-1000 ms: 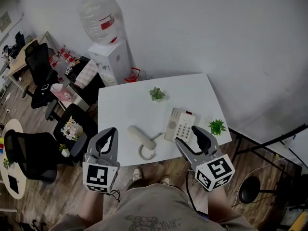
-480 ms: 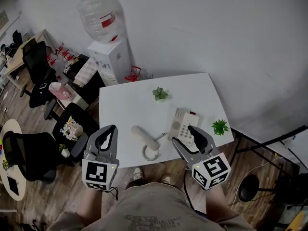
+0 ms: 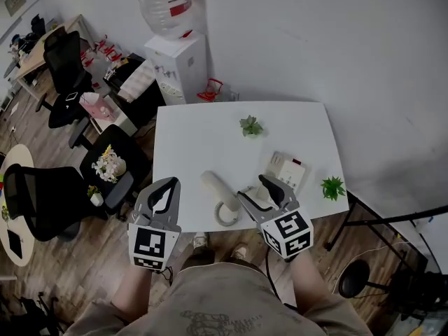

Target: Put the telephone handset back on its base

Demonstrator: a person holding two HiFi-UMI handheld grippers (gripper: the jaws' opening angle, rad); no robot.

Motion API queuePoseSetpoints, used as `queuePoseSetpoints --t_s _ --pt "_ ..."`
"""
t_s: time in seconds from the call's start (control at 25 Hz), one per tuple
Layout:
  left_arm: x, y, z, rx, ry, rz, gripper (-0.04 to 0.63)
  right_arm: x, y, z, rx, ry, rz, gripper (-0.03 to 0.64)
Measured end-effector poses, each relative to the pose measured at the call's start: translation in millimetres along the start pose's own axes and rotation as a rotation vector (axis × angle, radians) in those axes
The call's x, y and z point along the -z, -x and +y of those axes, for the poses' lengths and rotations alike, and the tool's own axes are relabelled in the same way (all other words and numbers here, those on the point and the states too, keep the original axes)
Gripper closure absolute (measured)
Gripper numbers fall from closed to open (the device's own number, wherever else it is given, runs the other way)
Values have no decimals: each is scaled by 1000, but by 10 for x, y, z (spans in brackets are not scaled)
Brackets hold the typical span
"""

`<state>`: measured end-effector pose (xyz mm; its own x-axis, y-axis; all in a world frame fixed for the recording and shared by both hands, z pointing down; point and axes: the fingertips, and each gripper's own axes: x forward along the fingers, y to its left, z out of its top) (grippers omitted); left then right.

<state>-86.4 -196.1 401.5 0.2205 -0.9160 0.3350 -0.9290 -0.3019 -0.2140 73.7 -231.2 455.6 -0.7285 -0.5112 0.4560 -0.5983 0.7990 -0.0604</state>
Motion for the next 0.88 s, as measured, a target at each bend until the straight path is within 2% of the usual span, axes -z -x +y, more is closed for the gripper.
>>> queuePoseSetpoints --t_s 0.4,0.56,0.64,0.88 --pt "758 -141 91 -17 74 148 595 688 -731 111 -57 34 181 322" --pt "1009 -186 95 1 214 166 595 963 -989 176 -88 24 244 322" --pt "1144 -208 83 8 252 200 595 1097 -1125 215 -104 22 279 322" --pt "1568 -272 -26 40 254 301 595 1569 -1515 303 -133 14 386 319"
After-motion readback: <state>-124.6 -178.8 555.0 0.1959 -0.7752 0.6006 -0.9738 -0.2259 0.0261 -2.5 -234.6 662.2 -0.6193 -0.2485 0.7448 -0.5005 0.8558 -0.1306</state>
